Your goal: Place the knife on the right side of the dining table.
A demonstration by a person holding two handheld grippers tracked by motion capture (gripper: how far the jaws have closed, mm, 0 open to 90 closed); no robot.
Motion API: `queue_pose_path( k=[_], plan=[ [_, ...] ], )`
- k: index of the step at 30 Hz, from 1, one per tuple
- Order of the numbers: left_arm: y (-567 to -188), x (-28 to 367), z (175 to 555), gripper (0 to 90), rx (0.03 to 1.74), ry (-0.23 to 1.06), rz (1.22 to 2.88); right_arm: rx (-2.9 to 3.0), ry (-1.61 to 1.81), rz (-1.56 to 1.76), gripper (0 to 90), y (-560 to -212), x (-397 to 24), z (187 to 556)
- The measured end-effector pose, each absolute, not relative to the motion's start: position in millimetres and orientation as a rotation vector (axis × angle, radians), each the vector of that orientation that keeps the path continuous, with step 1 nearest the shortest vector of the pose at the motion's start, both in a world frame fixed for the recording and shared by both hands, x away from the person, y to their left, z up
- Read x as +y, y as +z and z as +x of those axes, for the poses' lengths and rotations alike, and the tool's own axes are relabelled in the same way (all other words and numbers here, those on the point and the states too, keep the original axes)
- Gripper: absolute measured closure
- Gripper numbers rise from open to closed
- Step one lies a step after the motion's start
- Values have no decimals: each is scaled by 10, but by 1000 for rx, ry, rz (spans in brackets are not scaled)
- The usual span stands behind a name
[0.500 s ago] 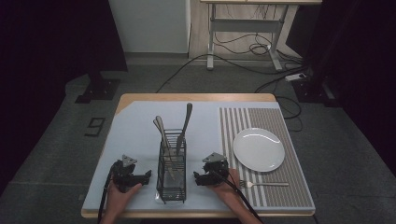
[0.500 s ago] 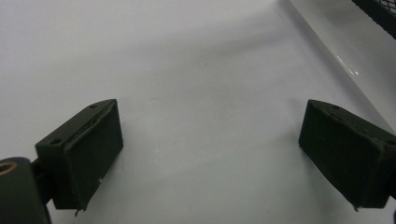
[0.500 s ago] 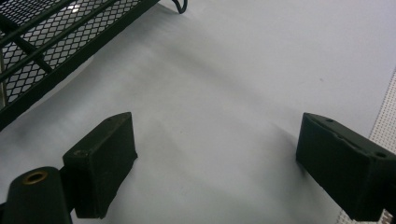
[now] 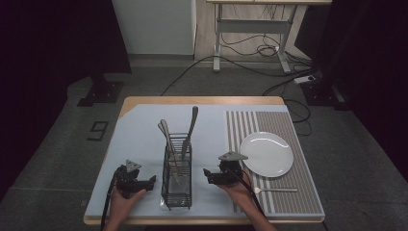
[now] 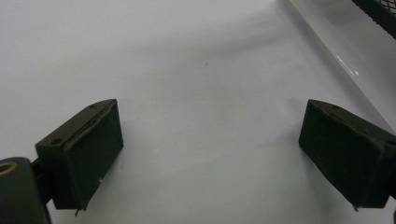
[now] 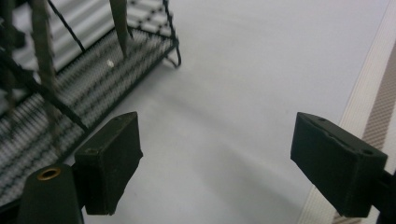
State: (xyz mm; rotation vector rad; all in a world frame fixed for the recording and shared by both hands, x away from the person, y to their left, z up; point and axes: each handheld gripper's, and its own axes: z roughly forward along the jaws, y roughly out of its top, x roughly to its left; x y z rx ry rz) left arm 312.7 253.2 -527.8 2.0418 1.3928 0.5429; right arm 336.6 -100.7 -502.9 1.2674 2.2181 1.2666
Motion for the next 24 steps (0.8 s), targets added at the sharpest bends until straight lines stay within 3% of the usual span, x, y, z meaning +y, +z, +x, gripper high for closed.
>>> queue_pose_path(
  k=[17,24],
  plan=[
    [-5276,2535,3126,58,1391,543,2047,2129,1476,1203,220,-4382,-1063,3724],
    [-5277,2536,3127,58,1390,543,2047,2119,1529,1192,246,-4265,-1028,3812]
  ],
)
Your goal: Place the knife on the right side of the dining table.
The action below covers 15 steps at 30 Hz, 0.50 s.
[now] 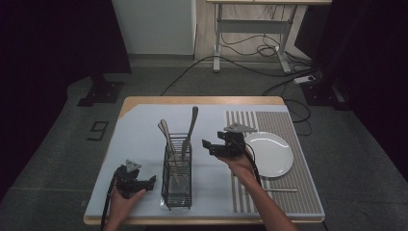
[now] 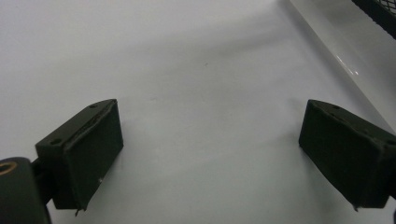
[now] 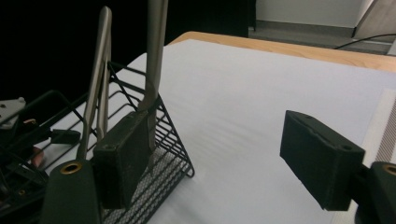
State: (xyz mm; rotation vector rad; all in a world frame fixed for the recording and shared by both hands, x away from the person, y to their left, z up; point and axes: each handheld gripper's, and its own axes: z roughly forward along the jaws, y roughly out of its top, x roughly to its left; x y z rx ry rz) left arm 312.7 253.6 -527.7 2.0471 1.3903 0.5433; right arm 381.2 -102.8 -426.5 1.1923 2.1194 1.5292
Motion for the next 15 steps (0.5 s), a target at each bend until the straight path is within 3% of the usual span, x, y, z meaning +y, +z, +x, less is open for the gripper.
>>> queue_pose_path(
  k=[15],
  plan=[
    [-5279,2535,3127,58,1390,545,2045,2123,1572,1136,285,-4067,-880,3915]
  ],
)
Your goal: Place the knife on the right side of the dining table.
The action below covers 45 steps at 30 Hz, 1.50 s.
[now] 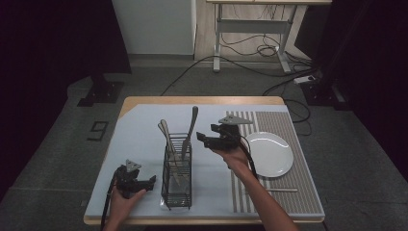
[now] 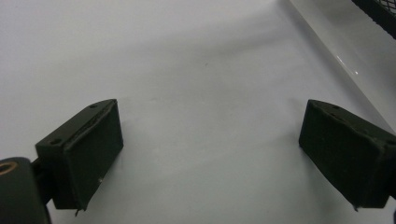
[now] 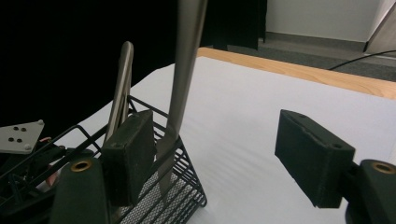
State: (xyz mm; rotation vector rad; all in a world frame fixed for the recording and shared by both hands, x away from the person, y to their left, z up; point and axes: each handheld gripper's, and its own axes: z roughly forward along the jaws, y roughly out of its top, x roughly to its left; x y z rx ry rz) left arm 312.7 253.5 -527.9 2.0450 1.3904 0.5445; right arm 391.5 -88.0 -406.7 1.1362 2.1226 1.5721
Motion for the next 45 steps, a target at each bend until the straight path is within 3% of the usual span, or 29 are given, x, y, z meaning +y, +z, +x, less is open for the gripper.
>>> queue_pose_path(
  k=[19,32,37,45],
  plan=[
    [-5279,2535,3128,58,1391,544,2043,2175,1607,1075,434,-4014,-577,4143],
    [-5279,2535,3128,58,1391,544,2042,2204,1671,1027,758,-4088,-505,4253],
    [-5278,2536,3128,58,1391,542,2044,2150,1708,999,807,-4066,-505,4178],
    [-5277,2536,3128,58,1391,542,2046,2137,1692,979,812,-4034,-517,4082]
  ],
)
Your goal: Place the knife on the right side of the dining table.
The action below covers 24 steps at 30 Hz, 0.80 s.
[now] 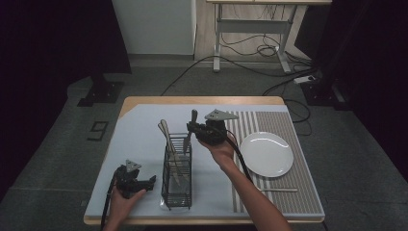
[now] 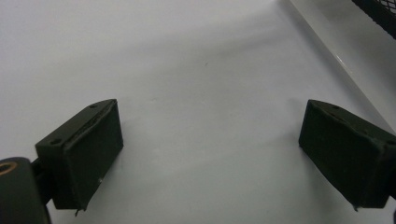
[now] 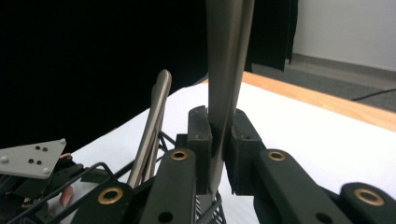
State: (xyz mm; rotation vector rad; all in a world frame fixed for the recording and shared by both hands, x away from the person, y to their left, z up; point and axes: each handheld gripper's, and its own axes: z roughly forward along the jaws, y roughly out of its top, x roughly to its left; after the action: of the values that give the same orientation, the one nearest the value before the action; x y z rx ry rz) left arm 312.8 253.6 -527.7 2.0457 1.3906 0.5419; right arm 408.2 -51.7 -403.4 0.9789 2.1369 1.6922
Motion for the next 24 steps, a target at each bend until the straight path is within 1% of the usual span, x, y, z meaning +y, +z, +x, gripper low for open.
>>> queue_pose_path(
  k=[3,11,23,24],
  plan=[
    [-5278,2536,3128,58,1391,543,2046,2155,1726,1009,811,-4095,-563,4115],
    [-5279,2536,3128,58,1391,544,2043,2129,1735,984,818,-4074,-578,4065],
    [-5279,2535,3127,58,1390,545,2044,1915,1927,977,823,-3745,-976,3906],
    [-5279,2535,3127,58,1390,545,2044,1878,1969,981,824,-3697,-1086,3889]
  ],
)
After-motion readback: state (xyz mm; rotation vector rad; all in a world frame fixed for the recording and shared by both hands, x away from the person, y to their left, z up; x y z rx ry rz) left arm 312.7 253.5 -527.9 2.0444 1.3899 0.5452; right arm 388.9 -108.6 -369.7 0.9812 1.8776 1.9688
